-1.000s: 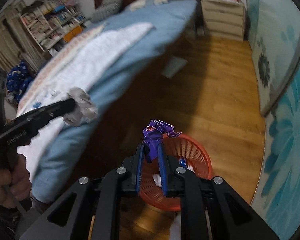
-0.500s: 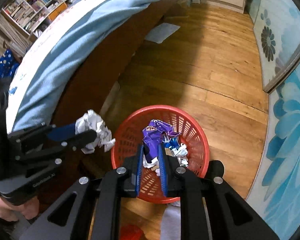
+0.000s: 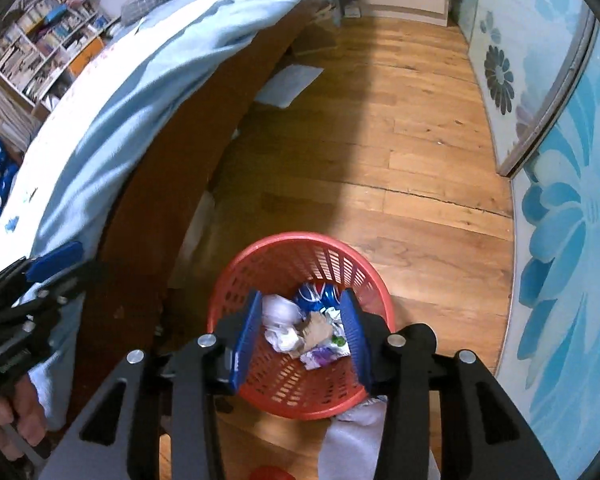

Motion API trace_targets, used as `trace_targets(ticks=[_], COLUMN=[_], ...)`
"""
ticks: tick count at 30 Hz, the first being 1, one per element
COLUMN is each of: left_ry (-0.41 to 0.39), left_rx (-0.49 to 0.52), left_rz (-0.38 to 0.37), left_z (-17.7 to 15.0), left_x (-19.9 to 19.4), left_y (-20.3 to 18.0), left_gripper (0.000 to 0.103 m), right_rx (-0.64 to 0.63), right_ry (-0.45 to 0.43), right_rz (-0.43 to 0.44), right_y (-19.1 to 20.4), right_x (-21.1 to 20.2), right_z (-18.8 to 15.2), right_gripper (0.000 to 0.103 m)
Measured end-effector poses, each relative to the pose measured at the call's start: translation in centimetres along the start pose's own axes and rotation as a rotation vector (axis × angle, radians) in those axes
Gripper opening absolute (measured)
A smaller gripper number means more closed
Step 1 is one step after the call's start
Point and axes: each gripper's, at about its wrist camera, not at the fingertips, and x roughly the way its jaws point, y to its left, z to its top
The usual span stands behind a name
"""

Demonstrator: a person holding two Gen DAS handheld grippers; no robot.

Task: Collect trash
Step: 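Drop the white paper from the left gripper and purple wrapper from the right gripper into the wastebasket, then grasp the blue plastic wrapper with the left gripper while the right gripper grasps the gold can lid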

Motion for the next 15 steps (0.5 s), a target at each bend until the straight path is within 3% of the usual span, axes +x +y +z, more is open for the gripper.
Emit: trace_targets(ticks=[7, 13, 15], left_ry=[-0.109, -0.237, -0.274], left_rx=[-0.069, -0.193, -0.254], left_rz=[0.042, 0.116, 0.179], left_z=[0.3, -0.6, -1.2], left_x=[-5.3, -10.6, -12.2], left_y=[5.3, 13.8, 18.1], left_gripper=[0.057, 0.064, 0.065], right_rx=[-0.062, -0.186, -0.231], right_ry=[-0.033, -0.158, -0.19], right_rz=[0.038, 0.108, 0.135], right_y=[3.9, 10.1, 12.4], right_x=[-0.7, -3.3, -4.2], right_z=[0.3, 0.2, 0.2], right_gripper=[0.042, 0.042, 0.049])
